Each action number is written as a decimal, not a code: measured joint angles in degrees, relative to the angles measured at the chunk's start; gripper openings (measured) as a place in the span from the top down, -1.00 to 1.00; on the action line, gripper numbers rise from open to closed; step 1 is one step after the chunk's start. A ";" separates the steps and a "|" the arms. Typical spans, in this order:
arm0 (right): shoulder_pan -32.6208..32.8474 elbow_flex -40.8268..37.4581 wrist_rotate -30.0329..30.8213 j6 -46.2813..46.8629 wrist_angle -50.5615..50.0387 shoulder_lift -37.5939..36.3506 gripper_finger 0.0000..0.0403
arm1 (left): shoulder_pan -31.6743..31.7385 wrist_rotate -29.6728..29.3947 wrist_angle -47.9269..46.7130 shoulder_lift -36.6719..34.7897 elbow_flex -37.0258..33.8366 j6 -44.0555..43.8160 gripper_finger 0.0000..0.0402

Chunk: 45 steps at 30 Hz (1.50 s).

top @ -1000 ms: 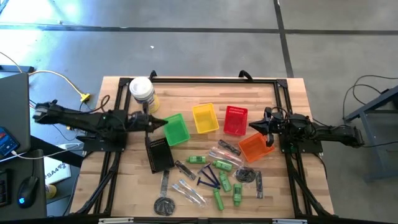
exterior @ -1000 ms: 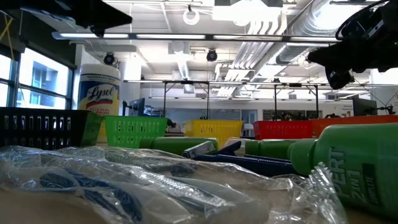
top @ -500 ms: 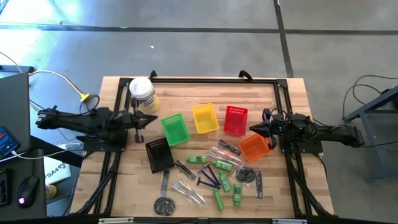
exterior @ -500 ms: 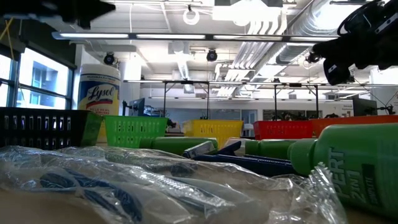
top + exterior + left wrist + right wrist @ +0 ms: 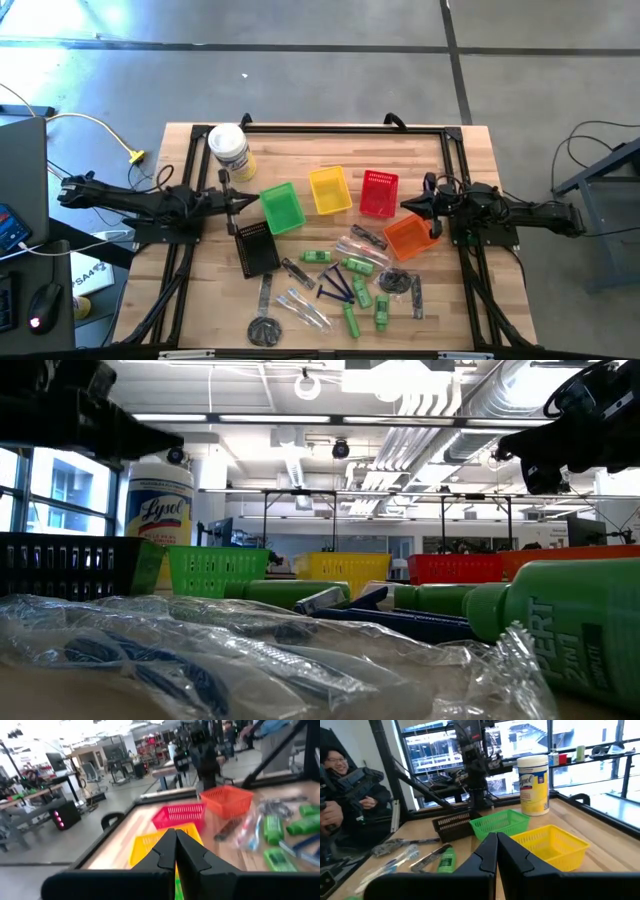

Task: Pick & Place Travel size toiletries
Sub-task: Put the green shampoo into the yellow bin

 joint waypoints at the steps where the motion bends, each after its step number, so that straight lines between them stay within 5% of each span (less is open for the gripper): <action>1: -0.02 0.00 0.58 0.05 0.05 0.00 0.99 | 0.00 0.15 0.11 0.01 -0.89 0.01 1.00; 45: -0.01 0.00 1.83 2.56 1.58 0.00 0.99 | -0.02 8.16 -3.00 0.01 -2.40 -12.51 1.00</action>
